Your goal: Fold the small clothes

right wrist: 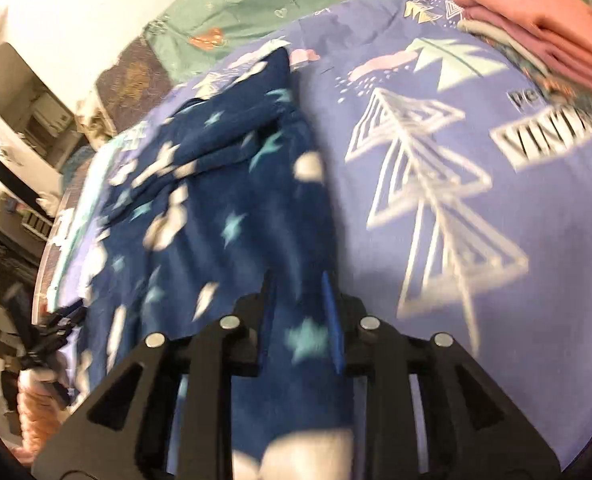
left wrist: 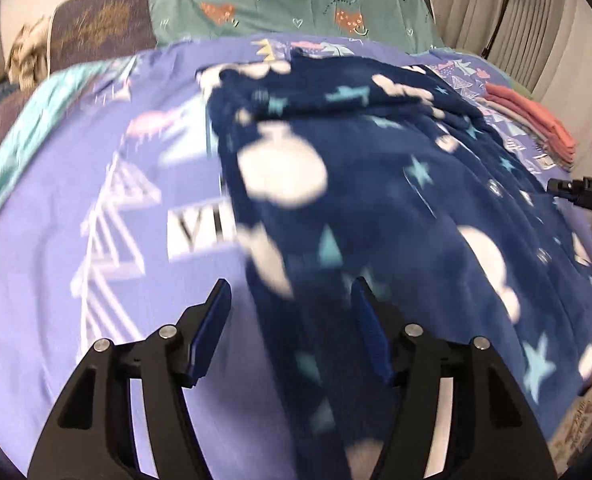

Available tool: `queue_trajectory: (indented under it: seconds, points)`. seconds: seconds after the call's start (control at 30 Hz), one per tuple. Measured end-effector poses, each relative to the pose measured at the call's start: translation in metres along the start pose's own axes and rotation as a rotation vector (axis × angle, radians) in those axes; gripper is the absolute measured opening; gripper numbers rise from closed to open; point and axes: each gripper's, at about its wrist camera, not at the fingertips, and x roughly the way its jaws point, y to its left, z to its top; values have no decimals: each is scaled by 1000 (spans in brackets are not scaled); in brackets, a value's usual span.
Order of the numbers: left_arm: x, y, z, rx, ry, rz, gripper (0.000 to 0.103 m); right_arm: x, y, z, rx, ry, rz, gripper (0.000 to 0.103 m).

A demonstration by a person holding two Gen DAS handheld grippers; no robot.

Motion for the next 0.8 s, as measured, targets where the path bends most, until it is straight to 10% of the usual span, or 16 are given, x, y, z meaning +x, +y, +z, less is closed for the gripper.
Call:
queue_trajectory:
  seconds: [0.37, 0.43, 0.47, 0.5, 0.67, 0.8]
  points:
    - [-33, -16, -62, -97, -4, -136, 66, 14, 110, -104, -168, 352, 511, 38]
    - [-36, -21, -73, -97, -10, -149, 70, 26, 119, -116, -172, 403, 517, 34]
    - [-38, -23, -77, -97, -15, -154, 71, 33, 126, -123, -187, 419, 514, 9]
    - [-40, -23, -80, -101, -20, -157, 71, 36, 131, -126, -198, 420, 493, 6]
    - [-49, -20, -90, -146, -29, -209, 70, -17, 140, -112, -269, 248, 489, 5]
    - [-52, -22, -98, -150, -30, -233, 70, -8, 116, -118, -236, 299, 350, 8]
